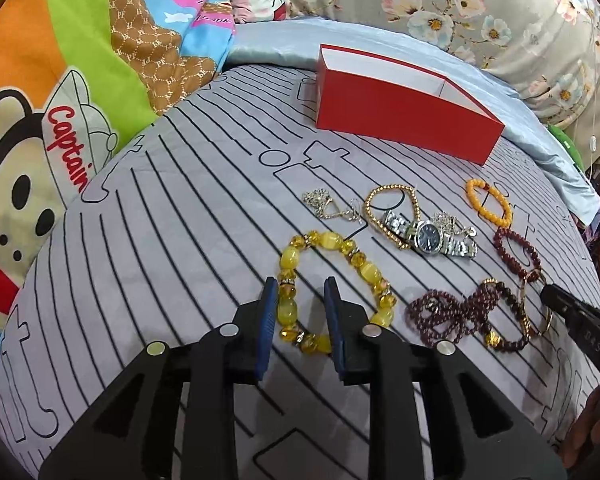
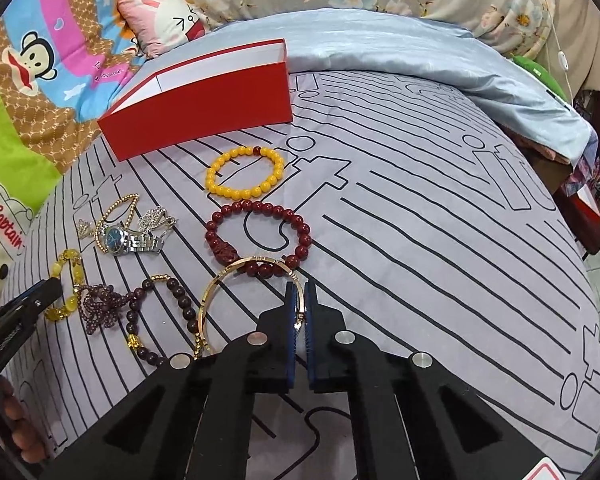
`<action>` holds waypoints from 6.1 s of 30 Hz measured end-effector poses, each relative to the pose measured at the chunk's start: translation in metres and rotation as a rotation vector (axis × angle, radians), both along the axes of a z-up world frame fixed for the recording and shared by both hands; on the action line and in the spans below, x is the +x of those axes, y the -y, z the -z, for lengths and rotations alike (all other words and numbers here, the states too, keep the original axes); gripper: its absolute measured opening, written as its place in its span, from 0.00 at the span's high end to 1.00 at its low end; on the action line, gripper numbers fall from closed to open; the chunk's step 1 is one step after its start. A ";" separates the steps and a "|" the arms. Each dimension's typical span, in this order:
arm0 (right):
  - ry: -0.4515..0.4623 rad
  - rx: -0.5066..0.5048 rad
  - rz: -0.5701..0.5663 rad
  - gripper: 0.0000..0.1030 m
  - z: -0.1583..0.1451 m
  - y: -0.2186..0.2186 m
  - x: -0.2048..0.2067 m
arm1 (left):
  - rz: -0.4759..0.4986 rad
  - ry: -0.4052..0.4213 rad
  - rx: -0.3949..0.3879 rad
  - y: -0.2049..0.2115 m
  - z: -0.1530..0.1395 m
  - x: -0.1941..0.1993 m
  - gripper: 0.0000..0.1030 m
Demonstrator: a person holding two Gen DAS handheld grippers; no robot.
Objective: Organize jewelry
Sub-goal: 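Carry both bracelets into the red box and open both tools to release them, then withdraw both tools from the box and move them back over the remaining jewelry, then grasp the dark red bead bracelet with the right tool while the left tool grasps the purple multi-strand bracelet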
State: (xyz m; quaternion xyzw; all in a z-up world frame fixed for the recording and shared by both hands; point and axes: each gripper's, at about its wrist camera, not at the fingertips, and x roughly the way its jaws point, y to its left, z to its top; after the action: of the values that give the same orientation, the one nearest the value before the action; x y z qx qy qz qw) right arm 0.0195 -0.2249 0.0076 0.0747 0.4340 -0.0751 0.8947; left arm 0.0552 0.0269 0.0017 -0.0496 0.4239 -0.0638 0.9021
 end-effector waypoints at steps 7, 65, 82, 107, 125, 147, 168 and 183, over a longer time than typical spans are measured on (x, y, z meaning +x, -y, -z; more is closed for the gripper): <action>0.010 0.029 0.002 0.96 -0.005 0.006 -0.007 | 0.013 -0.003 -0.015 -0.001 -0.001 -0.002 0.91; 0.062 0.066 -0.158 0.95 -0.065 0.007 0.291 | 0.175 0.172 -0.032 0.099 -0.101 0.267 0.91; 0.161 0.042 -0.103 0.59 -0.087 0.028 0.218 | 0.062 0.197 -0.039 0.064 -0.106 0.230 0.49; 0.048 0.091 -0.108 0.58 -0.035 0.013 0.048 | -0.032 0.039 -0.082 -0.002 -0.034 0.066 0.49; 0.015 0.136 -0.124 0.57 -0.004 -0.001 0.011 | -0.015 0.047 0.005 0.003 -0.006 0.031 0.49; 0.056 0.102 -0.054 0.57 -0.009 0.020 0.033 | -0.003 0.014 -0.014 0.003 0.000 0.035 0.49; 0.022 0.006 -0.034 0.92 -0.002 0.016 0.046 | -0.003 0.011 -0.012 0.003 0.000 0.035 0.49; 0.037 0.074 -0.049 0.92 -0.002 0.012 0.022 | 0.001 0.028 -0.006 0.006 -0.002 0.029 0.49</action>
State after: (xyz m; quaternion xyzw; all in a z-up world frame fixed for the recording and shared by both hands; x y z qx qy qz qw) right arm 0.0417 -0.2372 0.0098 0.0985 0.4214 -0.0356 0.9008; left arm 0.0839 0.0207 0.0041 -0.0509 0.4113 -0.0662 0.9077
